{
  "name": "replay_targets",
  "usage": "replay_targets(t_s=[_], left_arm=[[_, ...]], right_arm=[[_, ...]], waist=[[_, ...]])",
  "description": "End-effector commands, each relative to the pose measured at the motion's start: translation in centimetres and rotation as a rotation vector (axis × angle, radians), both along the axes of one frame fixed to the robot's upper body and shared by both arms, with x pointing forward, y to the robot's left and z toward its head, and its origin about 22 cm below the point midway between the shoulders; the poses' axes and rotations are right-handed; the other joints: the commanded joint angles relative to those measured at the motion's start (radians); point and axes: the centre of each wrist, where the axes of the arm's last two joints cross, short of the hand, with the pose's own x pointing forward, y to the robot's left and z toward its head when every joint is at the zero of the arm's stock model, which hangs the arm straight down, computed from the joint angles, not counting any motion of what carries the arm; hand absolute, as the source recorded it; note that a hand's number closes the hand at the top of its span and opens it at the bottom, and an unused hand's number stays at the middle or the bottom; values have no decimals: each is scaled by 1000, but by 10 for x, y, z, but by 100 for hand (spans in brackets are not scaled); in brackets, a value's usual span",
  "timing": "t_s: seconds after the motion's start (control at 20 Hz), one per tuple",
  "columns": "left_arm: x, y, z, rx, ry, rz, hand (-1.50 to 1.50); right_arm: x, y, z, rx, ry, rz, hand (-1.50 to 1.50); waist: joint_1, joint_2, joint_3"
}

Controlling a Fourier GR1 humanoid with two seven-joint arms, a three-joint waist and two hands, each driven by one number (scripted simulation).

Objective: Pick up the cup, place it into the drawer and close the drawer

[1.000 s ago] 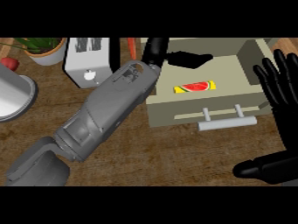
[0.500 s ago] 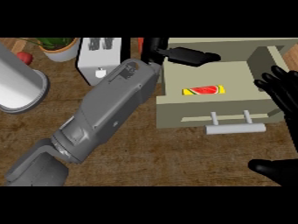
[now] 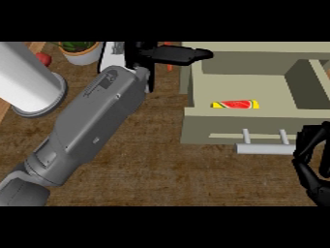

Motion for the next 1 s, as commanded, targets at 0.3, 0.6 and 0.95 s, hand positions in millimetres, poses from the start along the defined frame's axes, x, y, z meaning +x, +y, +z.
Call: replay_targets(t_s=[0.3, 0.6, 0.95], left_arm=[[-50, 97, -34, -45, 65, 68, -150], [-85, 168, -48, -62, 71, 65, -150], [-100, 197, -68, -50, 87, 57, -150]], right_arm=[[5, 1, -5, -211, 42, -27, 150], [18, 13, -45, -316, 61, -59, 150], [35, 24, -62, -727, -69, -11, 150]], waist=[[12, 2, 0], [13, 8, 1], [13, 15, 1]])
